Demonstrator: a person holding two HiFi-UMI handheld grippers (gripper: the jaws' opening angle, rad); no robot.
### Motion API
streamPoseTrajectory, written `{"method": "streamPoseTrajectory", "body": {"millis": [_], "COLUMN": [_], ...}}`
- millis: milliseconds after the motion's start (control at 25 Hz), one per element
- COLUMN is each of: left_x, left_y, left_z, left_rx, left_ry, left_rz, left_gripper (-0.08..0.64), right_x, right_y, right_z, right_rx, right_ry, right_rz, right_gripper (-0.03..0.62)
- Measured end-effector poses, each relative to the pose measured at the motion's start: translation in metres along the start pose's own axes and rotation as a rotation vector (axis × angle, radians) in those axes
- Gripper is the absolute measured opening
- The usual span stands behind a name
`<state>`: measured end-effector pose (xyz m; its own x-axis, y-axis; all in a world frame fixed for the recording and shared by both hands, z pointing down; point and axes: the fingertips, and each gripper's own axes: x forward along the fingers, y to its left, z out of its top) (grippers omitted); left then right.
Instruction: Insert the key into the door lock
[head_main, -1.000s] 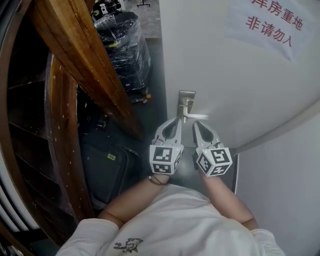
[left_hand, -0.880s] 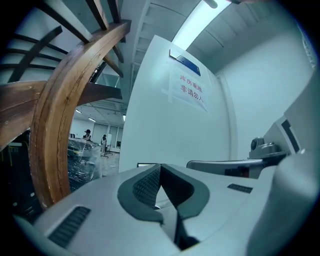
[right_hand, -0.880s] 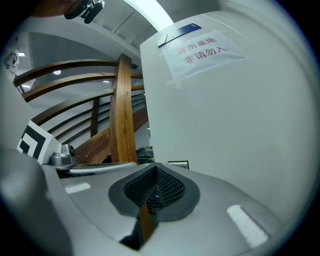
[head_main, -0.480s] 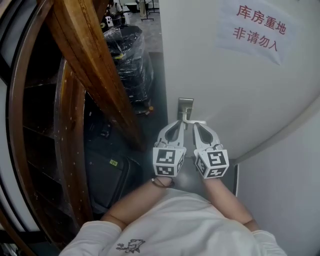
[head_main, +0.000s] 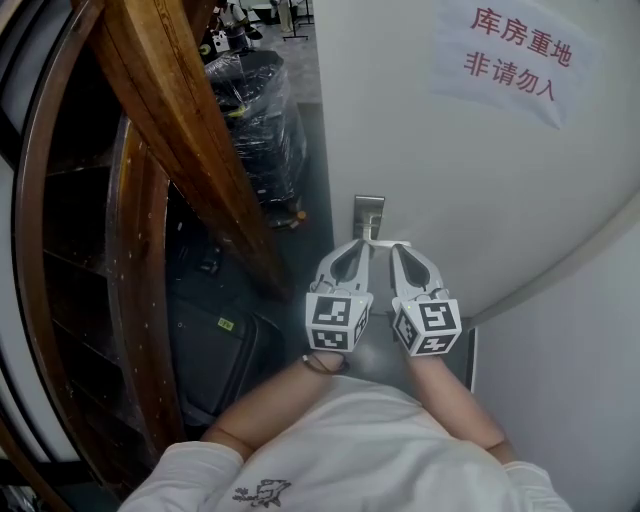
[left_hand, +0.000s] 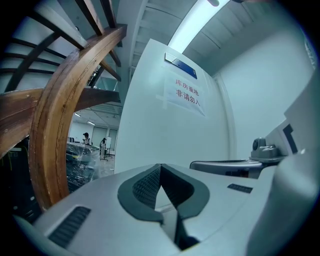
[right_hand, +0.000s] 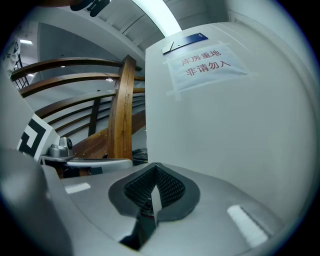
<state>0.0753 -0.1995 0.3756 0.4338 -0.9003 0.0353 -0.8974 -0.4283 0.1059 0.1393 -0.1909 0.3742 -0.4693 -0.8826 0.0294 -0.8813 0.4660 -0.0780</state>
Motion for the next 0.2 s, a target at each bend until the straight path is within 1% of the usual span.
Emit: {"method": "streamPoseTrajectory", "body": {"millis": [200], "left_x": [0.0022], "left_y": [-0.0026], "left_z": [-0.0023], "left_rx": [-0.006], "left_ry": [0.008], "left_rz": [-0.001], "left_gripper": [0.006], "right_x": [-0.0005], "right_y": [-0.0029], "right_z": [-0.0001], "right_rx": [0.002], "right_ry": [0.003], "right_rz": [0.002], "right_gripper": [0.001]}}
